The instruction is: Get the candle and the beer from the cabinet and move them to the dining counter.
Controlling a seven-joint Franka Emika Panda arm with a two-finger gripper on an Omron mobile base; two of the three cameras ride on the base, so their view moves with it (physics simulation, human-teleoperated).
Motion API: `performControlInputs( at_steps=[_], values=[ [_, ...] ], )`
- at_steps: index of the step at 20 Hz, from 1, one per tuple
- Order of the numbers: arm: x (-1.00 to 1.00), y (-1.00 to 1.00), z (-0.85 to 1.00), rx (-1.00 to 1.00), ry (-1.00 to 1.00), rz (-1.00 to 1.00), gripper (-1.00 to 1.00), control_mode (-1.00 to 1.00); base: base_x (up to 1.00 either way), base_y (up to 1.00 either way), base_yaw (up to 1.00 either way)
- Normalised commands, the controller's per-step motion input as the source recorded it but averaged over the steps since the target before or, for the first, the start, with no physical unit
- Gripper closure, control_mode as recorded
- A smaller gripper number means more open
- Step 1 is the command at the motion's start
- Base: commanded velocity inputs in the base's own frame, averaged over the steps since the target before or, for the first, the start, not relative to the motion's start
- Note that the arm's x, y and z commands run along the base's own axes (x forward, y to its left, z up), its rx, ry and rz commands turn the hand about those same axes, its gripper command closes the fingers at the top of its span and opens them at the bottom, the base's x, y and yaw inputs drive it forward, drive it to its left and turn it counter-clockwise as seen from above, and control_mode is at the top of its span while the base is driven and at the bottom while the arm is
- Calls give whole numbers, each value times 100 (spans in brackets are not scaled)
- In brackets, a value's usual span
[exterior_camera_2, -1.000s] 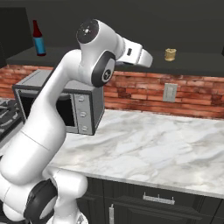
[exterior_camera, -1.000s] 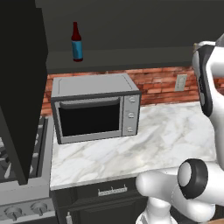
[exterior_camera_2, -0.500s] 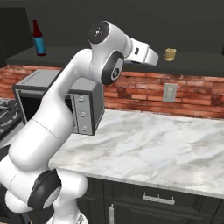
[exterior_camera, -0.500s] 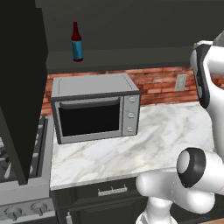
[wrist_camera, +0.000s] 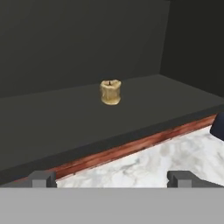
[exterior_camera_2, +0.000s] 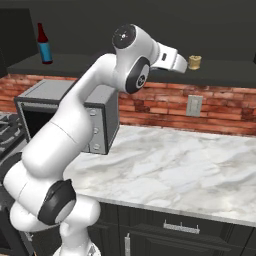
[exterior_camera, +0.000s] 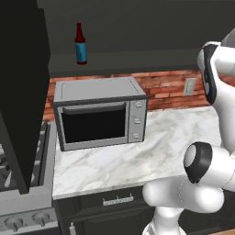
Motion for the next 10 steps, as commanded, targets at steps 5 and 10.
performControlInputs(
  at_steps=[5,10],
  values=[
    [29,-5,-15,0,0,0,-100,-100,0,0,0],
    [24,-8,-10,0,0,0,-100,-100,0,0,0]
  ],
)
